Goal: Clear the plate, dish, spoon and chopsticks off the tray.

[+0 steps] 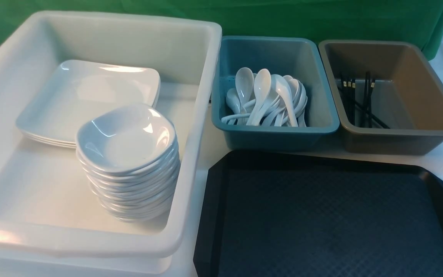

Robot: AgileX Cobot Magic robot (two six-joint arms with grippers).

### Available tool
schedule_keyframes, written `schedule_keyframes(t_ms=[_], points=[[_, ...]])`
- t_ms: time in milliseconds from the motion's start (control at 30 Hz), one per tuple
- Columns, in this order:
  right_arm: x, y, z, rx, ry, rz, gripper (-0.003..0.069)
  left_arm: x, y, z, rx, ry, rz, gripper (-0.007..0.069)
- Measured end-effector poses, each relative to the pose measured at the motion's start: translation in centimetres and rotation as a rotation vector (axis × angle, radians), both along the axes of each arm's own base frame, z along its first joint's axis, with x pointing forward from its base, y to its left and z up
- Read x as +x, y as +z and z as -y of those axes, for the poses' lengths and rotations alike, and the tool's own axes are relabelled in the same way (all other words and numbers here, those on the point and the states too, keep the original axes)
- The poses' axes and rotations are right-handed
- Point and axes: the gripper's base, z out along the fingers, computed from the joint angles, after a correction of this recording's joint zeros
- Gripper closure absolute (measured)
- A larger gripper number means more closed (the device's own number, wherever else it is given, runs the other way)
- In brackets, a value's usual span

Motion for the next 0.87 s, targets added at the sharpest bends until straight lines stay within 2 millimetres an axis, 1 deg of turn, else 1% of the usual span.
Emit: schedule_keyframes(t_ms=[867], points=[[0.0,0.0,0.0,0.006,-0.002,0.0,0.0456,0.0,0.0,0.0,0.001,0.0,0.0,0.0606]])
